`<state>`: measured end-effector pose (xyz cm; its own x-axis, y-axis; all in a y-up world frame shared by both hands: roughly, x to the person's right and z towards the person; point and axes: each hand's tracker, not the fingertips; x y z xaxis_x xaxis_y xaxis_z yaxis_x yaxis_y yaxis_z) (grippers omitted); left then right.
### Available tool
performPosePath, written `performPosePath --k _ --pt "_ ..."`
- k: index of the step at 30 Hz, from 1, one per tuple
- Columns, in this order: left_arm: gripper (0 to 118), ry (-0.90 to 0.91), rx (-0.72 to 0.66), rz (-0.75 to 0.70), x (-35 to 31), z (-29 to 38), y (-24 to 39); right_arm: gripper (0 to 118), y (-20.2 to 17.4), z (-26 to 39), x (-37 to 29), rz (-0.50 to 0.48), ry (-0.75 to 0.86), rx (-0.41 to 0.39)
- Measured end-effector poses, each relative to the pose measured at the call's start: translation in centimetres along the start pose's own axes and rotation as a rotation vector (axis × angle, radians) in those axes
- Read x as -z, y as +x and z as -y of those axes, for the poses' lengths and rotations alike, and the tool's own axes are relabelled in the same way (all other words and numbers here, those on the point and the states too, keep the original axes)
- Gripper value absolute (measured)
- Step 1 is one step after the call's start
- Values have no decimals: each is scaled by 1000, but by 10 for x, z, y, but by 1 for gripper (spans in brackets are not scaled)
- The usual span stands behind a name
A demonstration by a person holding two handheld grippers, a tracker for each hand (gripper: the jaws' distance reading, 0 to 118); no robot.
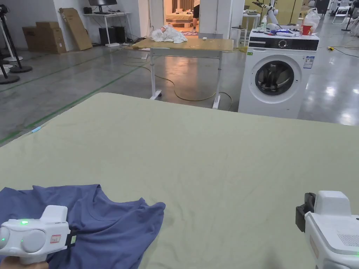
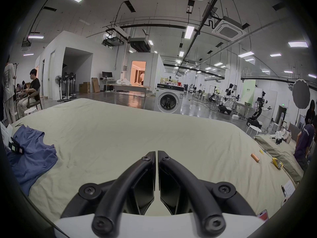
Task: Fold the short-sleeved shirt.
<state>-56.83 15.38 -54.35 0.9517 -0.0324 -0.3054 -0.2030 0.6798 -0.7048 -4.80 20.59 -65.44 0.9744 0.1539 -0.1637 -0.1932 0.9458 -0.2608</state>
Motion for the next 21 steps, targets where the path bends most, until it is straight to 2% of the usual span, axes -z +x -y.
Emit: performPosePath --k 6,9,15,21 --pt "0 182 -195 88 -37 -30 -14 2 2 -5 -1 -4 23 5" --pt "0 244 -133 83 -57 -50 -8 2 3 -7 -2 -5 34 25" --pt "0 427 -134 117 -94 -96 15 2 6 -13 -9 -1 68 58" --pt "0 540 8 222 -136 -146 70 2 17 -19 -18 6 102 79"
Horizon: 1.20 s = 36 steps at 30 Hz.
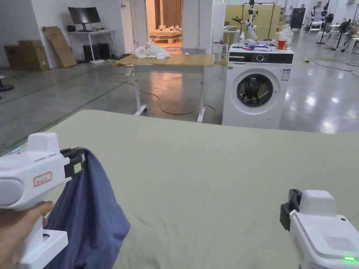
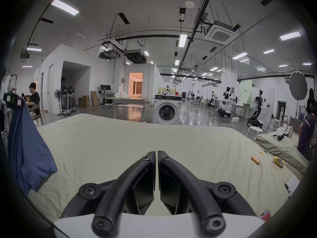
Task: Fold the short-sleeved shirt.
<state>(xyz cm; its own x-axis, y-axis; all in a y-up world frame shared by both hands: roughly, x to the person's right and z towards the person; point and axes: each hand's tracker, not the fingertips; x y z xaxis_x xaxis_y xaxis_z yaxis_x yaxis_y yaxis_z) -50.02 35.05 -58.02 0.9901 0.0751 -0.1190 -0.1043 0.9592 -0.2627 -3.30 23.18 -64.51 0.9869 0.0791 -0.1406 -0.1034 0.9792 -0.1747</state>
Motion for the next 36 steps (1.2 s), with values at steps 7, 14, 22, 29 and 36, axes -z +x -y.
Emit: performPosePath --k 7,14,22,29,36 --pt "0 102 59 187 28 -52 69 2 28 -10 -14 36 36 25" --pt "0 130 57 383 59 -75 155 2 66 -12 -34 99 59 34" --pt "0 43 41 617 95 -37 229 2 109 2 -49 188 38 38" --pt "10 -167 146 662 118 59 268 2 127 18 -58 233 -10 46" --pt "90 -178 90 596 110 117 242 2 121 25 -56 220 -32 39"
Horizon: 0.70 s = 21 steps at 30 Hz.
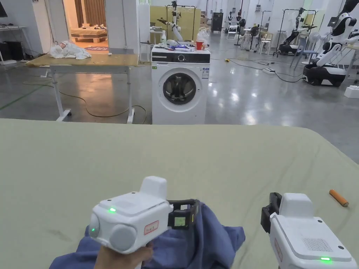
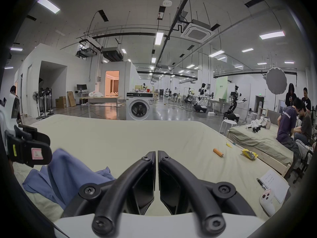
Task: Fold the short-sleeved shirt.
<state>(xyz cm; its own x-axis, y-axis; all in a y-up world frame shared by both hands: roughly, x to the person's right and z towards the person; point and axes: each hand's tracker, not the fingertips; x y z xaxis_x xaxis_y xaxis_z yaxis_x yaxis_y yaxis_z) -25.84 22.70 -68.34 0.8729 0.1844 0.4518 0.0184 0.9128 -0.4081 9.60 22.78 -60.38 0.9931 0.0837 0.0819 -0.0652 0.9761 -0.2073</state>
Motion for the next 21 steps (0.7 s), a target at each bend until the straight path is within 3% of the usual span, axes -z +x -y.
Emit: performPosePath --k 7,9,14,15,21 --pt "86 174 -53 -172 -63 2 -38 2 -23 -19 0 -45 61 1" --pt "75 203 -46 -241 -81 0 -48 2 -31 -26 -1 -52 91 3" --pt "5 266 -19 -408 -122 1 -62 2 -49 -39 -1 -68 139 4" --pt "0 279 -15 -420 -127 2 -65 2 -52 -41 -1 -73 143 5" --pt "0 230 37 -560 -150 1 -68 2 -64 -44 -1 -92 158 -2"
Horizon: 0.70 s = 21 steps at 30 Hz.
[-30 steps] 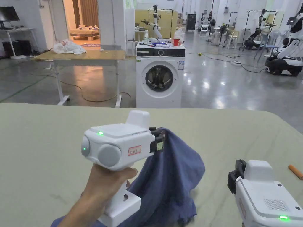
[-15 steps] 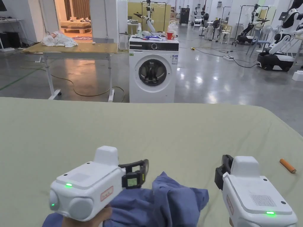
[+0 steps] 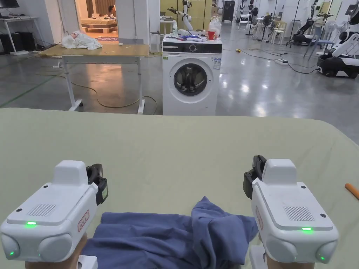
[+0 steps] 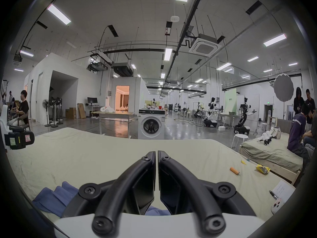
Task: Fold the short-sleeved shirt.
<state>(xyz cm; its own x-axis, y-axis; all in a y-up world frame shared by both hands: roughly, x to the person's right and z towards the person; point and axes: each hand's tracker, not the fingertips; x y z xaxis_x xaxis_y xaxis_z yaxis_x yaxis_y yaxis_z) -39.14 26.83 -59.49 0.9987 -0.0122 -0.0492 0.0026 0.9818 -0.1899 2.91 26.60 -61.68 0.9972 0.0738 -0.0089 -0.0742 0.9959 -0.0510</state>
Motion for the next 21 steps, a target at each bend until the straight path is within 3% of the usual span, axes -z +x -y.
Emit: performPosePath --k 5,11,12,16,17,21 --pt "0 -168 45 -36 10 6 -22 2 1 7 4 -13 -29 -11" --pt "1 -500 -54 -40 22 62 -67 2 10 24 6 -6 -97 -16" --pt "6 -513 -13 -63 21 66 -70 2 11 27 6 -10 -109 -13" --pt "63 -678 -47 -60 26 104 -80 2 13 36 6 -8 -135 -20" --pt "70 -715 -71 -61 26 114 -82 2 14 38 6 -7 -139 -18" --pt "71 -821 -135 -70 32 145 -82 2 16 45 6 -5 -163 -14"
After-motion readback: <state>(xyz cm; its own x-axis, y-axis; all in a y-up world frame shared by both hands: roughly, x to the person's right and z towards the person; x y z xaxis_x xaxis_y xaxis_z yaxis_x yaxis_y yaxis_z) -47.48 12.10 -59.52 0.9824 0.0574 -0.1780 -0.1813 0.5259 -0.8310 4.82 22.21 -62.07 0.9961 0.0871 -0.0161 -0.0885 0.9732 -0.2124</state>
